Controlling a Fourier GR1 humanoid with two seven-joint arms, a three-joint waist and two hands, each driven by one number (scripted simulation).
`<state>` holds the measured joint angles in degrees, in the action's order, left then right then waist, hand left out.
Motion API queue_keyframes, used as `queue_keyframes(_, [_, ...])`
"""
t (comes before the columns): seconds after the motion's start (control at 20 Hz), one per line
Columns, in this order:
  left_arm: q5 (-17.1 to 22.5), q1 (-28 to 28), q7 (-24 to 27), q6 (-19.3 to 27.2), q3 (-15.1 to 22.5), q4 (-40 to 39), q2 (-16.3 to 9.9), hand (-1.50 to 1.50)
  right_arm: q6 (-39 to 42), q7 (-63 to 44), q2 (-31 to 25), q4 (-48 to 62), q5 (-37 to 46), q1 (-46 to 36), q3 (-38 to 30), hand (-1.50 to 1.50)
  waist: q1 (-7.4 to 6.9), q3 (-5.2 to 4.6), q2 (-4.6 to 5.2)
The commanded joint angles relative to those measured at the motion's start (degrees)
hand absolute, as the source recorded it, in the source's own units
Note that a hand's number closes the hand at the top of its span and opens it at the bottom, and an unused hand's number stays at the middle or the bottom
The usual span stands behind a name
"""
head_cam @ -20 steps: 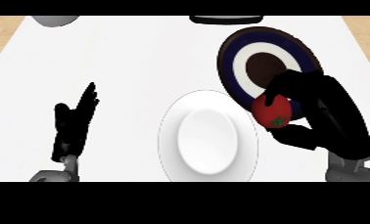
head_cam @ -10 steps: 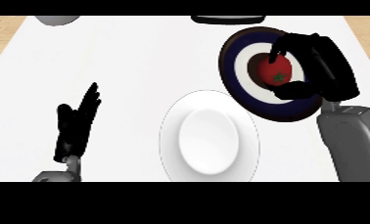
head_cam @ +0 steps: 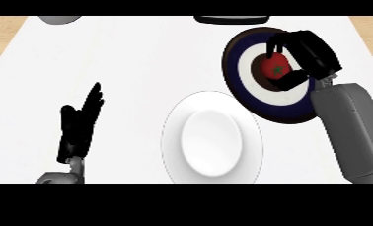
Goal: Pick the tomato from the plate and place it in the plate
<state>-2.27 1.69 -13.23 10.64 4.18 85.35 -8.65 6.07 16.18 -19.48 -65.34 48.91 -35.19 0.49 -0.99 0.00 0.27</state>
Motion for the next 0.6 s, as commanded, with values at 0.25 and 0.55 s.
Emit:
queue_keyframes(0.25, [1.09, 0.60, 1.14, -2.32, -1.94, -0.98, -0.88, 0.00, 6.11, 8.10, -3.48, 19.12, 3.30, -8.47, 1.44, -1.50, 0.12, 0.00, -0.03])
queue_keyframes(0.55, [0.00, 1.90, -1.11, -0.88, -1.31, -1.37, 0.16, 0.00, 9.19, 24.07, -3.16, 21.69, -7.72, -8.59, -5.31, -1.50, 0.38, 0.09, 0.01])
